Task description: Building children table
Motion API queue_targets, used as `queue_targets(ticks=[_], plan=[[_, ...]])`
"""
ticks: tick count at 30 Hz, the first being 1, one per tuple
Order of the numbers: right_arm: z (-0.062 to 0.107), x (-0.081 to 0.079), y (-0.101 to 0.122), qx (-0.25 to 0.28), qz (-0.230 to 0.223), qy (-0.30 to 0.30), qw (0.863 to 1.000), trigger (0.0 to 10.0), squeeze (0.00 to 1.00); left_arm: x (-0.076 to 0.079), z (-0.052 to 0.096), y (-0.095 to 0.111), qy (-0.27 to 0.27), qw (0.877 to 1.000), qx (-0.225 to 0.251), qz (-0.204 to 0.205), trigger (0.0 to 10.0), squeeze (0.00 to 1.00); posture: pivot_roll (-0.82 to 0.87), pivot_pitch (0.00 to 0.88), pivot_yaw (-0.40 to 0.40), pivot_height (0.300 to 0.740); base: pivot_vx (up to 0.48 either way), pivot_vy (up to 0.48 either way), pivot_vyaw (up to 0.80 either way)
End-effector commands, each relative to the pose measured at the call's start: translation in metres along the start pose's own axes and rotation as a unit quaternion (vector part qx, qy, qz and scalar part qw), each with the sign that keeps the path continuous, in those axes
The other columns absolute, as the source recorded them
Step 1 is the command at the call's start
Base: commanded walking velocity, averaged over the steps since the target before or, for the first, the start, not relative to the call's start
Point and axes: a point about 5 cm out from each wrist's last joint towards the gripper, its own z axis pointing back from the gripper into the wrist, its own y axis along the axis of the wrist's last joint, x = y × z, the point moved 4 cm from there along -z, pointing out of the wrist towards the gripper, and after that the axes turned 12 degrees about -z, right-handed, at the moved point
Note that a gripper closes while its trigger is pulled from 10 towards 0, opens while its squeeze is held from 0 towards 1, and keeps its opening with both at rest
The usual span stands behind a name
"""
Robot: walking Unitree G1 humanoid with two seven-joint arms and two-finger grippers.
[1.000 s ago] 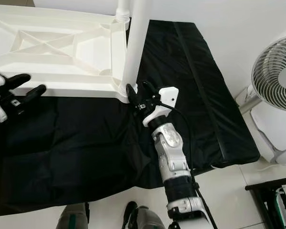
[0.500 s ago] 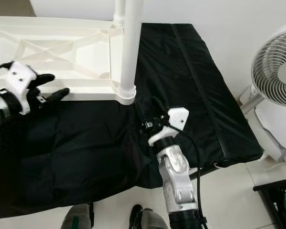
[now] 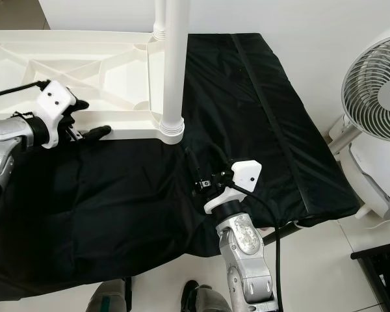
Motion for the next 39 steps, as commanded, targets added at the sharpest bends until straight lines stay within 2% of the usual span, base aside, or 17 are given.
queue_targets(ticks=[1,8,16,21,25,29,30,31,32,34,35,39], plan=[[0.004,0.003,-0.001,-0.007,0.006,-0.009,1.000,10.0,0.00,0.007,-0.001,-0.002,-0.030,1.000,-0.001,-0.006,10.0,0.00,0.10,0.178,0.010,0.740,0.000,0.000,0.00],[0.006,0.004,-0.001,-0.009,0.009,-0.013,1.000,10.0,0.00,0.008,0.001,-0.001,-0.049,0.999,0.006,-0.004,10.0,0.00,0.10,0.177,0.014,0.740,0.000,0.000,0.00],[0.005,0.000,0.002,-0.010,0.007,-0.011,1.000,10.0,0.00,0.012,-0.007,-0.019,-0.071,0.996,-0.047,-0.006,10.0,0.00,0.09,0.164,0.018,0.740,0.000,0.000,0.00],[0.005,-0.001,0.003,-0.009,0.008,-0.011,1.000,10.0,0.00,0.014,-0.009,-0.023,-0.074,0.995,-0.059,-0.007,10.0,0.00,0.09,0.163,0.021,0.740,0.000,0.000,0.00],[0.005,-0.001,0.003,-0.009,0.010,-0.014,1.000,10.0,0.00,0.012,-0.014,-0.030,-0.066,0.993,-0.102,0.011,10.0,0.00,0.09,0.169,0.029,0.740,0.000,0.000,0.00],[0.005,0.000,0.002,-0.009,0.011,-0.016,1.000,10.0,0.00,0.010,-0.015,-0.031,-0.057,0.992,-0.109,0.020,10.0,0.00,0.09,0.170,0.031,0.740,0.000,0.000,0.00],[0.005,0.000,0.003,-0.008,0.011,-0.017,1.000,10.0,0.00,0.008,-0.016,-0.031,-0.048,0.992,-0.115,0.033,6.2,0.00,0.09,0.174,0.036,0.740,0.000,0.000,0.00],[0.005,0.000,0.003,-0.008,0.011,-0.017,1.000,10.0,0.00,0.008,-0.016,-0.031,-0.048,0.992,-0.115,0.033,6.2,0.00,0.09,0.174,0.036,0.740,0.000,0.000,0.00],[0.005,0.000,0.003,-0.008,0.011,-0.019,1.000,10.0,0.00,0.007,-0.016,-0.032,-0.045,0.991,-0.118,0.041,3.5,0.00,0.09,0.174,0.036,0.740,0.000,0.000,0.00],[0.005,0.000,0.003,-0.008,0.011,-0.019,1.000,10.0,0.00,0.007,-0.016,-0.032,-0.045,0.991,-0.118,0.041,3.5,0.00,0.09,0.174,0.036,0.740,0.000,0.000,0.00],[0.005,0.001,0.003,-0.008,0.011,-0.020,1.000,10.0,0.00,0.006,-0.016,-0.033,-0.044,0.990,-0.124,0.048,0.0,0.00,0.09,0.174,0.038,0.740,0.000,0.000,0.00],[0.003,0.002,0.003,-0.007,0.012,-0.023,1.000,10.0,0.00,0.007,-0.018,-0.033,-0.048,0.989,-0.127,0.056,0.0,0.00,0.09,0.171,0.041,0.740,0.000,0.000,0.00]])
